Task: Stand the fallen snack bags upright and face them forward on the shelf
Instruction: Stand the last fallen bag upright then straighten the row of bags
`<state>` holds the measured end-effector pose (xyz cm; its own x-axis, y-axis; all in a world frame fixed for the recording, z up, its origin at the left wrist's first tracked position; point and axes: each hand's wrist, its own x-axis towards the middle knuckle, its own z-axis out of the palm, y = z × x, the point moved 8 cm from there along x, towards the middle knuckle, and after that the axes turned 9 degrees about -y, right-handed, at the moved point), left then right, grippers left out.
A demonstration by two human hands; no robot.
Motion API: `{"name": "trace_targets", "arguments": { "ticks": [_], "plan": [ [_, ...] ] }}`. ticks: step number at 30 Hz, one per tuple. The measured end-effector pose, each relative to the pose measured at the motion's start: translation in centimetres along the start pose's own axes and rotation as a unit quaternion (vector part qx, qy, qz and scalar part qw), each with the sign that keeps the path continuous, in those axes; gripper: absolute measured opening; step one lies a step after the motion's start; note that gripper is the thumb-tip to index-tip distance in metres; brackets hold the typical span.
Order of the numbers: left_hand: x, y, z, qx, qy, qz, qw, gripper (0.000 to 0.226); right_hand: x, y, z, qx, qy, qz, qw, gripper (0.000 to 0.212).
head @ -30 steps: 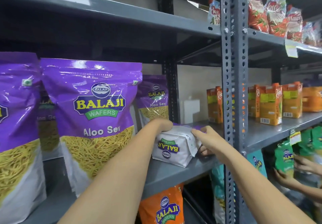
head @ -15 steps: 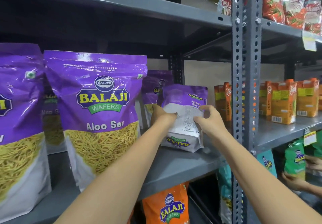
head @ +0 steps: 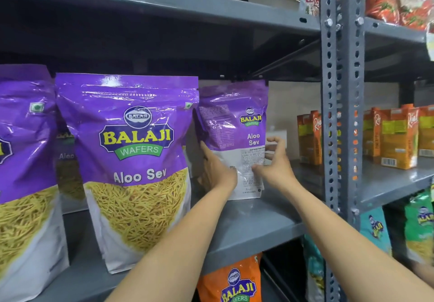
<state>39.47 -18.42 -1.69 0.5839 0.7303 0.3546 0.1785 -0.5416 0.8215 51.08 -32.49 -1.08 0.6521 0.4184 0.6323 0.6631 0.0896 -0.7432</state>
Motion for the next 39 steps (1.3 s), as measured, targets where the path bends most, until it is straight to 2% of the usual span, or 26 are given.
{"name": "trace_targets", "arguments": {
  "ticks": [3, 5, 7, 9, 11, 13, 15, 17, 21, 23, 25, 27, 29, 31, 34, 36, 37, 39],
  "plan": [
    [-1.0, 0.5, -0.3, 0.024, 0.04, -0.011, 0.999, 0.113, 0.6, 1.1, -0.4, 0.173, 0.027, 0.058, 0.983, 0.063],
    [-2.6, 1.8, -0.9, 0.017, 0.115, 0.034, 0.993, 0.102, 1.2, 2.0, -0.3, 0.268, 0.042, 0.119, 0.955, 0.053],
    [-4.2, 3.1, -0.9, -0.001, 0.164, 0.093, 0.982, 0.083, 1.9, 3.1, 0.0, 0.302, 0.032, 0.163, 0.939, 0.058],
    [-4.7, 3.4, 0.1, -0.026, 0.14, 0.107, 0.984, 0.064, 2.5, 4.5, 0.4, 0.324, 0.013, 0.187, 0.927, 0.07],
    [-4.2, 2.7, 1.7, -0.041, 0.077, 0.078, 0.993, 0.05, 2.8, 5.8, 1.0, 0.335, -0.016, 0.203, 0.92, 0.085],
    [-3.7, 1.8, 2.8, -0.045, 0.036, 0.042, 0.997, 0.046, 3.0, 6.5, 1.3, 0.338, -0.038, 0.215, 0.915, 0.097],
    [-3.3, 1.4, 3.3, -0.057, 0.02, 0.034, 0.998, 0.046, 3.2, 6.8, 1.5, 0.334, -0.073, 0.221, 0.913, 0.098],
    [-3.2, 1.5, 3.7, -0.085, 0.01, 0.043, 0.995, 0.048, 3.3, 7.1, 1.4, 0.318, -0.083, 0.23, 0.916, 0.084],
    [-3.0, 1.9, 4.5, -0.152, -0.019, 0.023, 0.988, 0.066, 2.7, 6.7, 0.6, 0.232, -0.047, 0.216, 0.947, 0.022],
    [-2.9, 2.1, 4.7, -0.168, -0.037, 0.016, 0.985, 0.083, 2.6, 6.2, 0.4, 0.216, -0.051, 0.194, 0.956, 0.011],
    [-3.0, 2.2, 4.5, -0.182, -0.04, 0.004, 0.983, 0.101, 2.4, 5.7, 0.6, 0.204, -0.076, 0.19, 0.958, 0.02],
    [-3.0, 2.1, 4.0, -0.166, -0.031, -0.019, 0.985, 0.106, 2.3, 5.5, 0.5, 0.186, -0.077, 0.202, 0.959, 0.027],
    [-2.6, 1.9, 3.6, -0.168, -0.028, -0.032, 0.985, 0.096, 2.1, 5.7, 0.4, 0.162, -0.083, 0.226, 0.957, 0.038],
    [-1.6, 1.5, 3.4, -0.197, -0.03, -0.034, 0.979, 0.081, 1.8, 5.9, 0.5, 0.152, -0.1, 0.243, 0.953, 0.059],
    [0.0, 0.6, 3.2, -0.239, -0.035, -0.018, 0.97, 0.057, 1.9, 5.7, 0.8, 0.162, -0.13, 0.222, 0.953, 0.091],
    [0.5, 0.2, 3.2, -0.266, -0.044, 0.002, 0.963, 0.049, 2.1, 5.3, 1.6, 0.188, -0.165, 0.199, 0.948, 0.106],
    [0.7, 0.2, 3.2, -0.283, -0.054, 0.01, 0.957, 0.048, 2.2, 4.9, 2.0, 0.214, -0.179, 0.187, 0.942, 0.104],
    [0.7, 0.3, 3.3, -0.324, -0.069, 0.019, 0.943, 0.048, 2.4, 4.3, 2.7, 0.253, -0.199, 0.17, 0.931, 0.087]
  ]
}}
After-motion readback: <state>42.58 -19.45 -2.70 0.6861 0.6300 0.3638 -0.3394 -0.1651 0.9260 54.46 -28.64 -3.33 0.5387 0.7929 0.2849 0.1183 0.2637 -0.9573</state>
